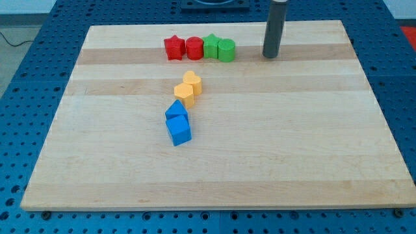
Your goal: Move the yellow heart to the center of the board
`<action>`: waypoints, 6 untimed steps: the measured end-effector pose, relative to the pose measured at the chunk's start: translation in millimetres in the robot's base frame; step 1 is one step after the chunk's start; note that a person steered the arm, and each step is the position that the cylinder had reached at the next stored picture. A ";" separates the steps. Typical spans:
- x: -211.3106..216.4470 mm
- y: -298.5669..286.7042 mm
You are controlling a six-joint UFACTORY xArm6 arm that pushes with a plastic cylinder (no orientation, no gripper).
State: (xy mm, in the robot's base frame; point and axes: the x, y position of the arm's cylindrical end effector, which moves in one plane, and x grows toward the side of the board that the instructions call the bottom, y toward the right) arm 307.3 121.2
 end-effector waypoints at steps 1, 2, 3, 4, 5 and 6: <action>32.0 10.0; 45.4 -2.5; 44.9 -35.3; 42.8 -67.1; 38.1 -108.3; 36.5 -144.7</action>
State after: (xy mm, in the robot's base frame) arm 343.8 -23.5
